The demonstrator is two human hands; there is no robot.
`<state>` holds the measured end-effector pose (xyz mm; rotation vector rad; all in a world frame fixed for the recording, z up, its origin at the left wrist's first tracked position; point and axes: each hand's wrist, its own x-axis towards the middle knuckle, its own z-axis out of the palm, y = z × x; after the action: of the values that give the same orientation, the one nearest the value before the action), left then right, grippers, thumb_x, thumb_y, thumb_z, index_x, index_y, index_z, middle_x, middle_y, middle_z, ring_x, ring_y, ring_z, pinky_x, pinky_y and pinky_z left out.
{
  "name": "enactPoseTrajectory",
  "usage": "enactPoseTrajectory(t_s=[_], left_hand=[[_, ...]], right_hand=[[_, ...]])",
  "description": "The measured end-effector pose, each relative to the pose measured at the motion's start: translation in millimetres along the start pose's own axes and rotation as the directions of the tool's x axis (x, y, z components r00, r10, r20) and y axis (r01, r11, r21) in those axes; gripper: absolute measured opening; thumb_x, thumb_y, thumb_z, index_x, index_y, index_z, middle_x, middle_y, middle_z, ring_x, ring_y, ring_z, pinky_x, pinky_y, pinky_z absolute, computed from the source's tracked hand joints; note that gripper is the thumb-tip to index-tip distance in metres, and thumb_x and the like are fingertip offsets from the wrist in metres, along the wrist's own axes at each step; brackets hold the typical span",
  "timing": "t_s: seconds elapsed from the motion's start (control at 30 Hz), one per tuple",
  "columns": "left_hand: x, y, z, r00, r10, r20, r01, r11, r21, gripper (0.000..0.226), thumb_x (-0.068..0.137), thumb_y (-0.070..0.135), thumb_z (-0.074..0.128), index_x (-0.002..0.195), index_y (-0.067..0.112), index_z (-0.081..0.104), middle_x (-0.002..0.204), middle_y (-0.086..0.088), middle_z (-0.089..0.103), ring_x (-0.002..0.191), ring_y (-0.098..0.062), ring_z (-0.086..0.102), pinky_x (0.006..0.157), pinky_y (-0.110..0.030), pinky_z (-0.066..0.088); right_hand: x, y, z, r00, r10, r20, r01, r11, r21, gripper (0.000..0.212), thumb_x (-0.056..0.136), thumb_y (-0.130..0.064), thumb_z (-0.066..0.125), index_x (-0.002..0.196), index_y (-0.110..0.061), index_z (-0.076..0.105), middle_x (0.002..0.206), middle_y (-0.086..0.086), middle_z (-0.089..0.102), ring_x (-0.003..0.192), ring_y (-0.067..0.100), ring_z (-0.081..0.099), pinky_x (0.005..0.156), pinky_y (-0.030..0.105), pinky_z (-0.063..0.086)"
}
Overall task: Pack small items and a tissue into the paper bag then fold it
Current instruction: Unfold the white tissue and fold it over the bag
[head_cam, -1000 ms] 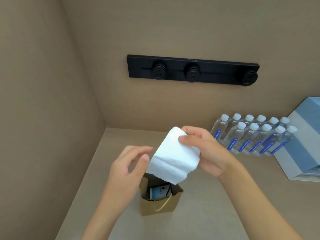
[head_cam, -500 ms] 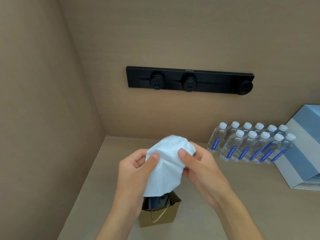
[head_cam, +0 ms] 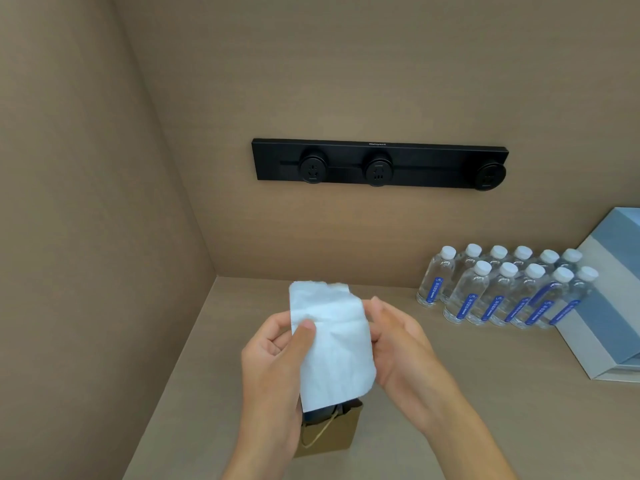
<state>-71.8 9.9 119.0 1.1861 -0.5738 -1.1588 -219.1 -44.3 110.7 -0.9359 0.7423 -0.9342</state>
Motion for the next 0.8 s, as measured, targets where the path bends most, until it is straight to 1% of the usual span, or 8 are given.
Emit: enactPoseTrajectory(t_s=[0.1,0.2,0.3,0.43,0.53,0.67,0.73,0.8], left_hand=[[-1.3,-1.9,-1.1,1.000,0.006,0.014,-0.007,1.000,0.021,0.013,0.094,0.015,0.064,0.088,0.017,0.075,0.083,-0.012,0.080,0.068,-0.025,0.076,0.049,-0.035,0.058],[1.6,-4.1,-4.4,0.999,0.031,0.027,-0.033,0.997,0.073,0.012,0.093,0.017,0.064,0.090,0.013,0.075,0.086,-0.015,0.080,0.074,-0.028,0.075,0.058,-0.038,0.058],[4.4,-4.8,-7.0,0.998,0.032,0.053,-0.036,0.996,0.079,0.010,0.089,0.017,0.069,0.093,0.010,0.074,0.091,-0.020,0.079,0.078,-0.031,0.074,0.063,-0.040,0.056],[7.8,-3.8,-8.4,0.993,0.066,0.100,-0.074,0.995,0.070,0.013,0.087,0.017,0.065,0.094,0.016,0.076,0.093,-0.015,0.080,0.084,-0.031,0.076,0.065,-0.038,0.056],[10.9,-2.5,-9.8,0.981,0.129,0.147,-0.139,0.988,0.066,0.017,0.090,0.010,0.061,0.091,0.014,0.078,0.093,-0.012,0.079,0.086,-0.026,0.076,0.069,-0.033,0.059],[15.0,-0.9,-15.0,0.967,0.156,0.203,-0.164,0.986,0.021,0.031,0.092,-0.001,0.047,0.087,0.005,0.077,0.091,-0.014,0.078,0.084,-0.025,0.073,0.067,-0.028,0.059],[16.5,-0.6,-18.7,0.958,0.181,0.221,-0.183,0.983,-0.008,0.028,0.086,0.007,0.048,0.087,-0.001,0.075,0.091,-0.019,0.076,0.085,-0.028,0.071,0.070,-0.030,0.058],[16.8,-0.6,-21.6,0.950,0.215,0.226,-0.219,0.976,-0.006,0.030,0.080,0.019,0.055,0.083,-0.003,0.075,0.088,-0.021,0.073,0.085,-0.029,0.067,0.072,-0.033,0.054]], right_hand=[[-2.4,1.7,-3.0,0.999,-0.031,-0.012,0.029,0.996,-0.090,0.026,0.089,-0.024,0.068,0.103,-0.002,0.070,0.098,0.015,0.076,0.087,0.027,0.071,0.067,0.031,0.053],[-2.2,2.8,-4.7,0.997,-0.069,-0.045,0.063,0.990,-0.122,0.017,0.089,-0.017,0.064,0.094,-0.002,0.070,0.082,0.008,0.075,0.074,0.022,0.067,0.060,0.027,0.050],[-1.3,2.6,-5.9,0.995,-0.098,-0.037,0.094,0.990,-0.107,0.013,0.089,-0.012,0.063,0.095,-0.003,0.071,0.078,0.006,0.075,0.071,0.022,0.068,0.057,0.025,0.051],[0.2,0.8,-6.7,0.983,-0.177,-0.058,0.173,0.983,-0.066,0.015,0.087,-0.010,0.062,0.097,-0.005,0.072,0.089,0.014,0.076,0.079,0.025,0.071,0.060,0.029,0.054],[0.1,-0.4,-7.9,0.967,-0.246,-0.059,0.244,0.969,-0.042,0.018,0.087,-0.007,0.056,0.092,-0.005,0.074,0.089,0.011,0.074,0.078,0.023,0.070,0.061,0.029,0.054],[-2.8,-3.8,-10.7,0.941,-0.333,0.059,0.330,0.942,0.061,0.028,0.090,-0.012,0.047,0.091,0.004,0.069,0.090,0.017,0.068,0.083,0.030,0.061,0.068,0.037,0.048],[-3.8,-3.0,-11.6,0.915,-0.396,0.073,0.399,0.916,-0.032,0.038,0.094,-0.021,0.044,0.086,0.009,0.065,0.088,0.018,0.063,0.083,0.029,0.055,0.070,0.039,0.042],[-4.8,-1.5,-10.8,0.898,-0.439,0.029,0.437,0.880,-0.188,0.044,0.095,-0.029,0.045,0.071,0.004,0.062,0.081,0.011,0.060,0.074,0.025,0.050,0.064,0.035,0.036]])
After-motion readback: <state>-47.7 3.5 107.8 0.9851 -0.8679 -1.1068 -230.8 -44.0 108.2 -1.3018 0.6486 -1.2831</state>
